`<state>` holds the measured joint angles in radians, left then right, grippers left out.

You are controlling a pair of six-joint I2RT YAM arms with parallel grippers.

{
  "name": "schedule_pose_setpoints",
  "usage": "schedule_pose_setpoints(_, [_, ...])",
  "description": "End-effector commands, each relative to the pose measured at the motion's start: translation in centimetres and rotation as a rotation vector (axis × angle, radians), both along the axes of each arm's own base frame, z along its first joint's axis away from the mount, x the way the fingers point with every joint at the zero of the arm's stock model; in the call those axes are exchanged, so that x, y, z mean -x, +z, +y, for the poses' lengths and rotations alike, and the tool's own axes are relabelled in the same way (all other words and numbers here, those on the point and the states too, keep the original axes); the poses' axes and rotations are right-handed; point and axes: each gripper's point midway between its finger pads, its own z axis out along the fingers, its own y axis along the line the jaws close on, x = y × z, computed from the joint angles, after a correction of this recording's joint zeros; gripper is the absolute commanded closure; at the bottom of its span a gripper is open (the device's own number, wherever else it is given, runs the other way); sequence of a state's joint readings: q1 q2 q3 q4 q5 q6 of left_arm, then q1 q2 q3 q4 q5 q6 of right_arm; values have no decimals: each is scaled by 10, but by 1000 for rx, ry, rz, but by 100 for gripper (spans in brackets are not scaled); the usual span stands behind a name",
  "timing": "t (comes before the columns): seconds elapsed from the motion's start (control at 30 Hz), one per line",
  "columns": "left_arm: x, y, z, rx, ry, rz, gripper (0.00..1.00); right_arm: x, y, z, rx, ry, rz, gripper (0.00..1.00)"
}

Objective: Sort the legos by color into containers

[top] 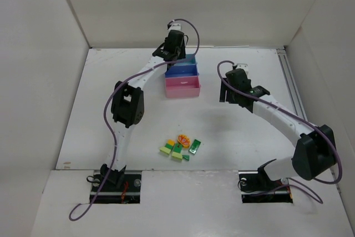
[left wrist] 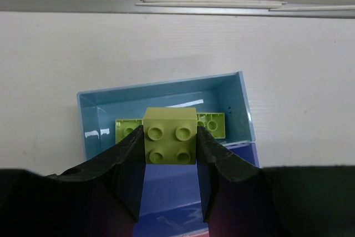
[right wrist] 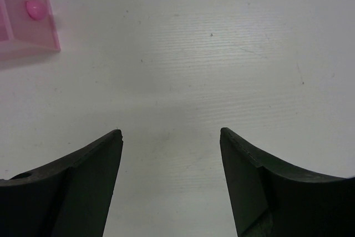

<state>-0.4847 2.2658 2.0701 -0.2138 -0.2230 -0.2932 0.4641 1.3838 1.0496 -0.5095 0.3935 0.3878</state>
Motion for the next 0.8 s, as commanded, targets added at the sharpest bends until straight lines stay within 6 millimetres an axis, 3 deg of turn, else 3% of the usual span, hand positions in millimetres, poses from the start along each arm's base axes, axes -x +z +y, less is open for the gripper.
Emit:
schedule_pose_setpoints(0.0, [-20, 22, -3, 6, 16, -98, 74, -21, 31, 9, -33, 17, -84, 24])
schedule_pose_setpoints(0.1, [-22, 12, -4, -11, 11, -82, 67, -21, 33, 7, -18, 14, -85, 24])
schedule_pose_setpoints(0.3, [-21, 3, -3, -18, 11, -70, 67, -27, 37, 4, 19, 7, -83, 24])
schedule_pose_setpoints(0.43, [-20, -1, -3, -12, 16, -60, 53, -30, 41, 5, 25, 13, -83, 24])
schedule_pose_setpoints(0.47, [-18, -7, -2, -18, 16, -48, 45, -30, 41, 5, 25, 13, -84, 24])
schedule_pose_setpoints(0.57, [-17, 5, -5, 3, 1, -68, 35, -30, 41, 4, 34, 21, -83, 24])
schedule_pose_setpoints(0.67, [-14, 10, -6, 15, -3, -65, 33, -24, 38, 12, 41, 58, -67, 24])
schedule_pose_setpoints(0.77, [-5, 31, -3, 28, -11, -81, 24, -8, 38, 22, 56, 111, -35, 24])
